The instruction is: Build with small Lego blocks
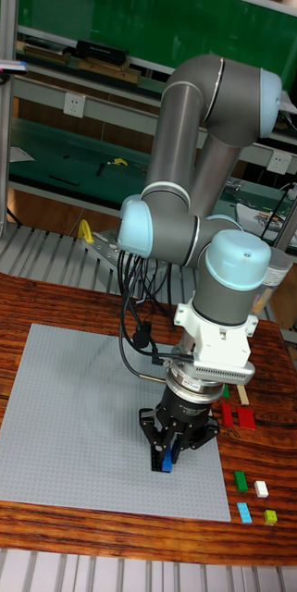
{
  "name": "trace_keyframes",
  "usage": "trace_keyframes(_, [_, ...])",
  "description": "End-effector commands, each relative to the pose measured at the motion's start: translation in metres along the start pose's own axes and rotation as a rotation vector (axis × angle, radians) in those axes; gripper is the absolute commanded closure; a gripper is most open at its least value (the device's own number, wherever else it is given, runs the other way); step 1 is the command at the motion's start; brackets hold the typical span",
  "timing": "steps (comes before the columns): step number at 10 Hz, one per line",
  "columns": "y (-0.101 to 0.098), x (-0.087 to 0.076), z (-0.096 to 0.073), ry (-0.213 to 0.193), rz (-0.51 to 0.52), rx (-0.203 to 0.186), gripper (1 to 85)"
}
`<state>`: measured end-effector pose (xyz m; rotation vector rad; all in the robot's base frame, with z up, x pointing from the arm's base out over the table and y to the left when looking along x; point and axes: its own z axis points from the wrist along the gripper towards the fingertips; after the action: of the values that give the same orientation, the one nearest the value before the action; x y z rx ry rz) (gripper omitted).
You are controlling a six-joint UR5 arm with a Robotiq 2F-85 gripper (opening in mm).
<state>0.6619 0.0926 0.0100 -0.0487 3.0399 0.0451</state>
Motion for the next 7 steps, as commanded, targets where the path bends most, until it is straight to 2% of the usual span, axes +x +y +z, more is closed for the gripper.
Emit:
trace_keyframes(1, [0.001, -0.0004, -0.0007, -0.002, 0.005, -0.006, 70.7])
trace_keyframes(6, [0.0, -0.0004, -0.0014, -0.006, 0.0, -0.006, 70.7])
trace_keyframes(7, [0.0015, 0.0018, -0.0098, 0.006, -0.009, -0.007, 66.0])
